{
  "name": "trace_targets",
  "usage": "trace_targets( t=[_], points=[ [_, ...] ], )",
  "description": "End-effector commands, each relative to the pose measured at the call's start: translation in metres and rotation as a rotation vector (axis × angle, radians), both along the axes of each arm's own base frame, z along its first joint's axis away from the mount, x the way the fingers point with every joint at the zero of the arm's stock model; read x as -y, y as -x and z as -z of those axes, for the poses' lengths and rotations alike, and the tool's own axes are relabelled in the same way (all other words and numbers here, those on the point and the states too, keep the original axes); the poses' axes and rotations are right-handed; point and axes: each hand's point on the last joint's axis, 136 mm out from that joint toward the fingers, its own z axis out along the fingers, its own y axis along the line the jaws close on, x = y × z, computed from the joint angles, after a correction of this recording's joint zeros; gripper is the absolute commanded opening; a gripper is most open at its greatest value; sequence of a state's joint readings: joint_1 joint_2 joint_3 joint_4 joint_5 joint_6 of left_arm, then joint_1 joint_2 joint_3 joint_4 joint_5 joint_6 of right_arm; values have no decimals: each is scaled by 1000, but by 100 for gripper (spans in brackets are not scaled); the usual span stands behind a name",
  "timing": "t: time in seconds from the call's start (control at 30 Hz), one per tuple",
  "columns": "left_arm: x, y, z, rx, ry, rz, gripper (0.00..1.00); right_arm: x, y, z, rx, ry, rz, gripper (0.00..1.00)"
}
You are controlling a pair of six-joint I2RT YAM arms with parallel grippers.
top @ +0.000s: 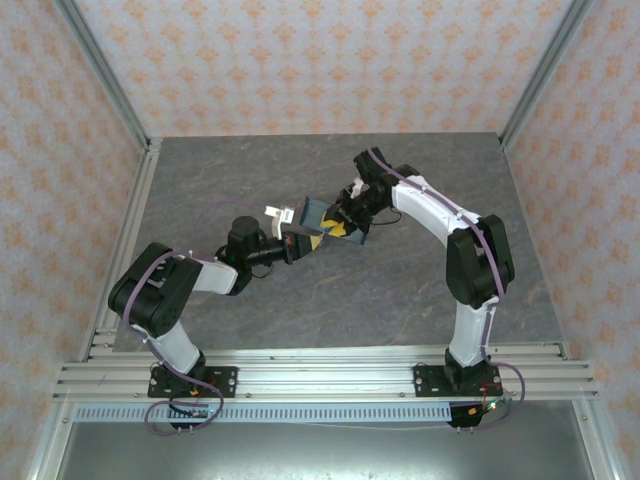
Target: Unlock the padlock with the key
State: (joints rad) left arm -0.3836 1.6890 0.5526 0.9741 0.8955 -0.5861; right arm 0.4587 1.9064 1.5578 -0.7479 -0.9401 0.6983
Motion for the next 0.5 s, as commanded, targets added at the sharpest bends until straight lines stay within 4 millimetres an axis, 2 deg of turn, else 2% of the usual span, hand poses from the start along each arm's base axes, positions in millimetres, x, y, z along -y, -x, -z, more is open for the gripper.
trace_targets(
  t=[0.0,0.47],
  points=[
    [-1,-2,-15,58,36,9,0,0,4,-3,-5,-26,-27,0],
    [1,-3,-17,52,46,19,0,-1,8,-1,-24,-44,-50,0]
  ],
)
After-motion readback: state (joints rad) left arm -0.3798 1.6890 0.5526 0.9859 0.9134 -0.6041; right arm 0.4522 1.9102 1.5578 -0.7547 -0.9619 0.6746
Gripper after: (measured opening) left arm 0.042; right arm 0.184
